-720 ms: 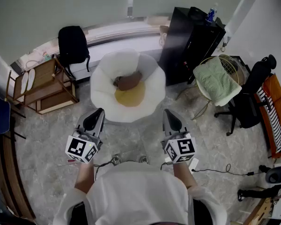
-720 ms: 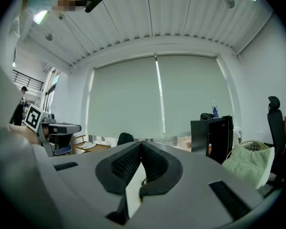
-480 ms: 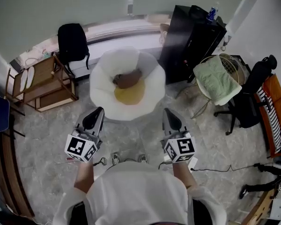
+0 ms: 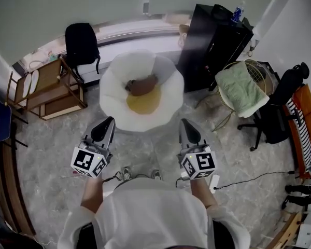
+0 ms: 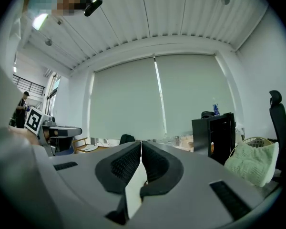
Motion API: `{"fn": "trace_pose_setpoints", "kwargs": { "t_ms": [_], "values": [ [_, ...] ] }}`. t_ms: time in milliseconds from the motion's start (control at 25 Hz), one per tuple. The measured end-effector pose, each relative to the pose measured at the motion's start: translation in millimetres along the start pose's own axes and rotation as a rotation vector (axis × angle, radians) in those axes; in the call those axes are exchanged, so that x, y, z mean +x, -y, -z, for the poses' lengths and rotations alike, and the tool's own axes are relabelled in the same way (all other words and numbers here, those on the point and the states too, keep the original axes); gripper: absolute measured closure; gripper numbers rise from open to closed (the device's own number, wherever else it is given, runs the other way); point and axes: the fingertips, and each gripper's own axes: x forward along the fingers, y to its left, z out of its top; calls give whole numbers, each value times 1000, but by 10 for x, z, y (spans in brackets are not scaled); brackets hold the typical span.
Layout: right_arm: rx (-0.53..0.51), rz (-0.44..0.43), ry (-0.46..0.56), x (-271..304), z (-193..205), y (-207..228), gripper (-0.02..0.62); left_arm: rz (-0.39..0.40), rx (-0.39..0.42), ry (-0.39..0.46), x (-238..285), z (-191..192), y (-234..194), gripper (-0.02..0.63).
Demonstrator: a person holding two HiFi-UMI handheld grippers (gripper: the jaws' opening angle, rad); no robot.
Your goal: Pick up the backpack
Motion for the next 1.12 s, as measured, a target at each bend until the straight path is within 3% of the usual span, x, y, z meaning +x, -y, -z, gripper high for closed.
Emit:
{"fn": "trace_pose_setpoints", "kwargs": {
  "t_ms": [240,640,880,1120],
  "values": [
    [37,0,-22,-100,128,290,566,-9,-4,-25,130,69,231,563],
    [29,-70,-54,-166,268,609,565,-94,-39,-40,200,245,515,563],
    [30,-78,-51,82,248,677,565,-122,-47,-39,294,238,340,563],
    [21,-63,-63,474,201,534,565,-87,-71,-23,512,247,-31,563]
  ]
}}
